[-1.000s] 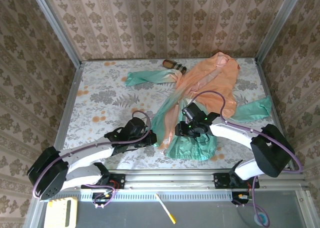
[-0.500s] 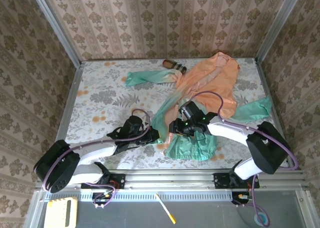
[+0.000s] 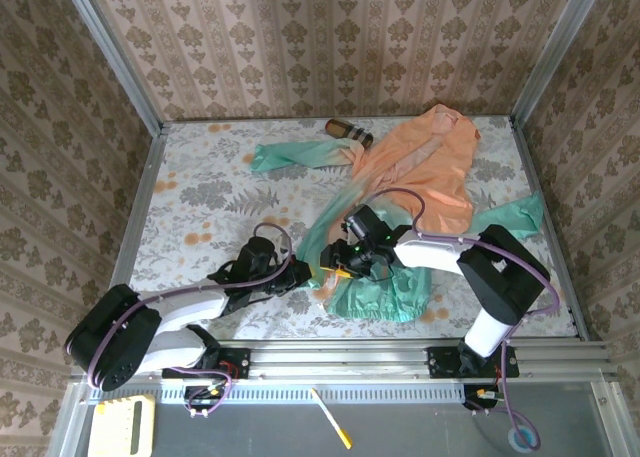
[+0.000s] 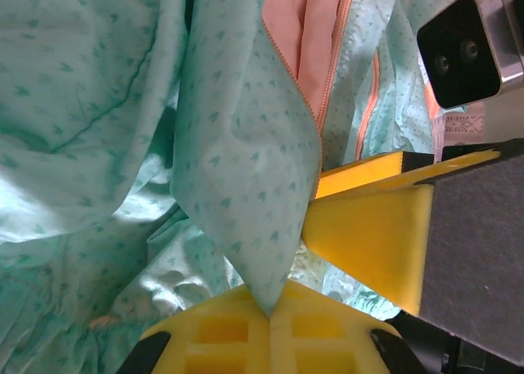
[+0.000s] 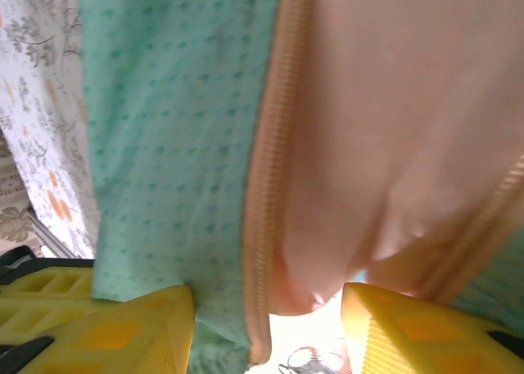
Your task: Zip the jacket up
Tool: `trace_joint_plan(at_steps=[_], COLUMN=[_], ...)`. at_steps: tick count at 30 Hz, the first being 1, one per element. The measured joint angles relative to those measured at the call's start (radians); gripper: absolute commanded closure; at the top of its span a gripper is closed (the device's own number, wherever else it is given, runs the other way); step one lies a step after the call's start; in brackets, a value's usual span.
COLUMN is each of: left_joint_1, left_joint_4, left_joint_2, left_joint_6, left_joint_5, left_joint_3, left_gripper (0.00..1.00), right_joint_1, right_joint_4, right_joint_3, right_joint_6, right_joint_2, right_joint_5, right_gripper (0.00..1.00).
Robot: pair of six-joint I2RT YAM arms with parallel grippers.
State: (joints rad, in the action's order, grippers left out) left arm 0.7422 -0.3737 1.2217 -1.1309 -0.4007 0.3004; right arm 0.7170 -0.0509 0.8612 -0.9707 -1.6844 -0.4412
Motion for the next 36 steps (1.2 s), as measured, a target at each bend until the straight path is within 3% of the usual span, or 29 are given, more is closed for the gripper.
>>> trace_joint_plan(at_steps=[7,13,23,26,30,36], left_joint_1=[-0.011,-0.018,-0.018,-0.018,-0.018,-0.018], left_joint_4=[-0.003,0.0,0.006,0.006,0.044,0.279], left_joint_2=[0.0,0.0,0.0,0.0,-0.02,-0.157], left_joint_6=[0.0,0.0,0.001,0.002,0.024,0.114], left_joint_5=[0.0,0.0,0.0,0.0,-0.005,0.017], left_joint_3=[-0.014,-0.014,-0.014,-0.014,-0.014,0.058], left_gripper=[1.0,1.0,1.0,0.87,0.63,0.53], right_joint_1=[0.008,0.008,0.008,0.008,0.008,0.008], right_joint_4=[0.028,0.026,0.026,0.024,0.013,-0.016], right_joint_3=[0.004,0.003,-0.004,-0.008,-0.012,-0.012], right_joint_6=[-0.016,-0.014,-0.001,0.0,0.007,0.031], right_joint_2=[-0.002,0.026,0.063,0.064,0.089,0.134], right_joint_5=[-0.016,-0.011,-0.004,0.002,0.023,0.045], right_gripper=[0.82,0.99,1.0,1.0,1.0,1.0])
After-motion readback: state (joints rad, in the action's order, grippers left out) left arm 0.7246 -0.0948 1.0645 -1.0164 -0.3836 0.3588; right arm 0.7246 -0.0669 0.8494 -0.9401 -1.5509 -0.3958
